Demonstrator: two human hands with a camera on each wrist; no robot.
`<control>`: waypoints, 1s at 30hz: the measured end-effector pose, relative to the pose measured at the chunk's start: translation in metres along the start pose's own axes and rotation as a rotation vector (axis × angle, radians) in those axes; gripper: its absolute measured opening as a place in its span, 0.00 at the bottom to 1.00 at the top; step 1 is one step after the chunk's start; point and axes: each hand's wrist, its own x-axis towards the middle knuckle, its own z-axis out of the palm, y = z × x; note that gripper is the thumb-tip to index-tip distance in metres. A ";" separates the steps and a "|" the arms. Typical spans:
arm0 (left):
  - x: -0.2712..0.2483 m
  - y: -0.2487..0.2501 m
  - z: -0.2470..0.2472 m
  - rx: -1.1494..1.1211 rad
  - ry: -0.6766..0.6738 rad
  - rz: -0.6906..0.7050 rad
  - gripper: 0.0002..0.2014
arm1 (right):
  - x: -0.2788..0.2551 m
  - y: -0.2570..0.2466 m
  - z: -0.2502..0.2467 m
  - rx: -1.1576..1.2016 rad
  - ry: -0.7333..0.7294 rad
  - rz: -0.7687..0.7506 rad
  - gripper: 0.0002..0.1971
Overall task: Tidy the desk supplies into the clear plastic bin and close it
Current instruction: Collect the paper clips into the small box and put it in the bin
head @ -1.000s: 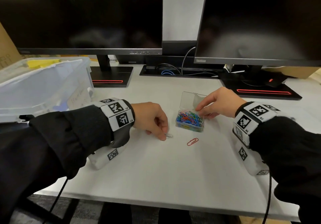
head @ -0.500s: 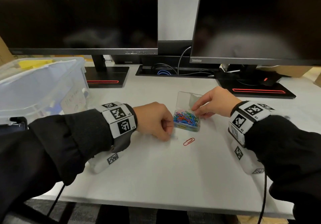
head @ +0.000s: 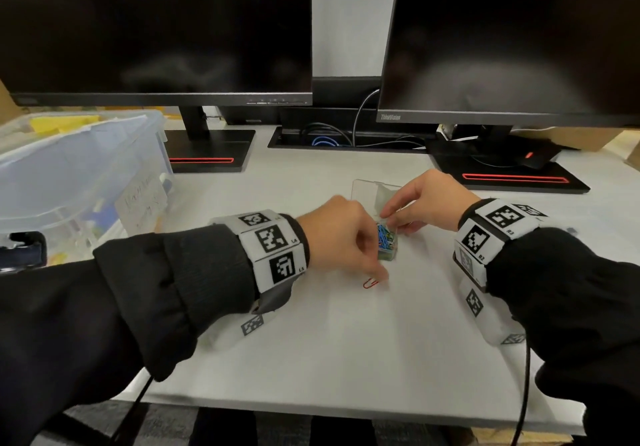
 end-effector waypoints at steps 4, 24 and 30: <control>0.003 0.003 0.010 0.027 -0.118 -0.020 0.13 | 0.000 0.000 0.000 -0.005 -0.002 -0.002 0.08; 0.022 -0.025 -0.013 0.082 0.195 -0.029 0.08 | -0.003 -0.001 0.001 -0.113 -0.061 -0.086 0.03; 0.027 -0.030 -0.014 0.041 0.280 0.003 0.10 | -0.001 -0.002 0.003 -0.047 0.110 -0.160 0.06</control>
